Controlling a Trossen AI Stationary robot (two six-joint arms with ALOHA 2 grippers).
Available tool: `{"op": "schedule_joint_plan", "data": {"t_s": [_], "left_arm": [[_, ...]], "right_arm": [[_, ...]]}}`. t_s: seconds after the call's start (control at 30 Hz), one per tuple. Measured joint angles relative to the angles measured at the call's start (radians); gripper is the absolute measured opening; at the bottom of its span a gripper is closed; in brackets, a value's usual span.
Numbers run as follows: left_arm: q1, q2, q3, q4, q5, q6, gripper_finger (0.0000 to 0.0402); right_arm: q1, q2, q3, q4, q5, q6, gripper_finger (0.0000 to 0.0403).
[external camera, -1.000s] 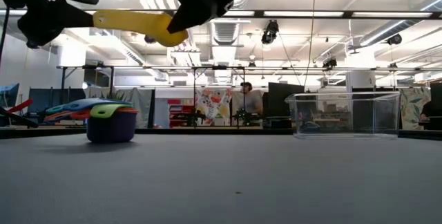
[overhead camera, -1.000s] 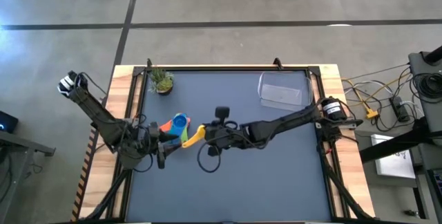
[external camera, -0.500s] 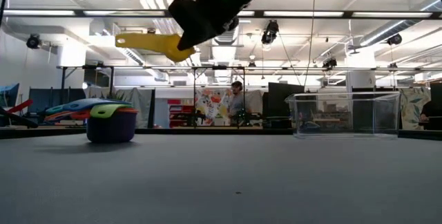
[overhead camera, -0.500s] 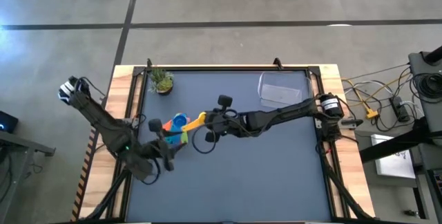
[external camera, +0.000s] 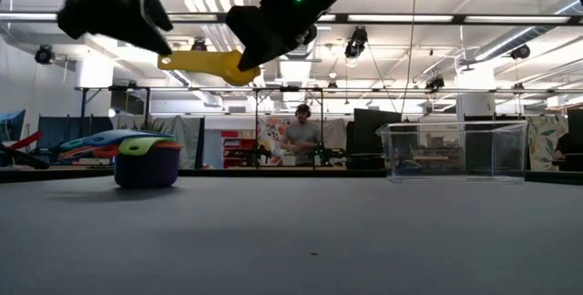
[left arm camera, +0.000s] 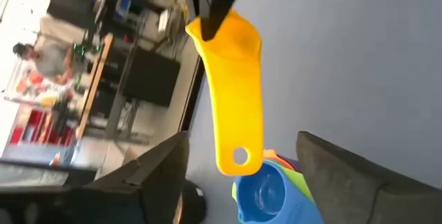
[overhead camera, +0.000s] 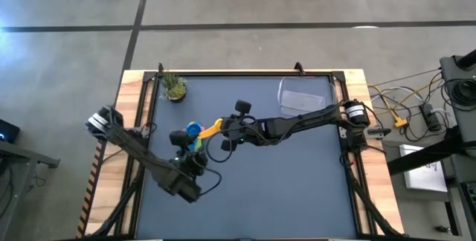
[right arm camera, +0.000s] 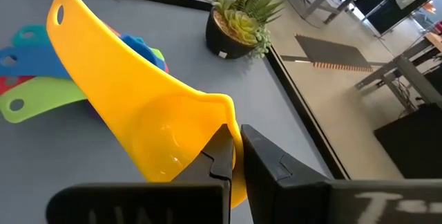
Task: Nest measuring cups in basket
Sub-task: Stack the yellow measuring cup on top of the dark blue measuring cup
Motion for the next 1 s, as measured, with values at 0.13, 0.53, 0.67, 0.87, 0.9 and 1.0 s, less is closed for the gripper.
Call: {"op": "schedule_joint_plan", "data": {"t_s": [0.13,0.53,0.67,0.87,0.9,1.0], "left_arm": [[0.036,0.05,0.041,-0.017,0.009,-0.022,0.0283],[0.119,0.062,0.038,-0.014,0.041,-0.021,0.0275],[0.121,0.067,0.037,-0.01,0.062,-0.021,0.0274],[0.123,0.068,0.036,-0.001,0.072,-0.021,0.0274],[0.124,0.068,0.036,-0.001,0.072,-0.021,0.0274],[0.124,0.068,0.036,-0.001,0.071,-0.029,0.0274]], "right_arm": [[0.0,0.0,0.0,-0.003,-0.008,0.009,0.0009],[0.006,0.0,0.0,-0.003,-0.077,0.037,0.0009],[0.007,0.0,0.0,0.0,-0.086,0.039,0.0009],[0.006,0.0,0.0,0.008,-0.149,0.067,0.0009],[0.006,0.0,0.0,0.009,-0.161,0.073,0.0009],[0.006,0.0,0.001,0.011,-0.188,0.089,0.0009]]}}
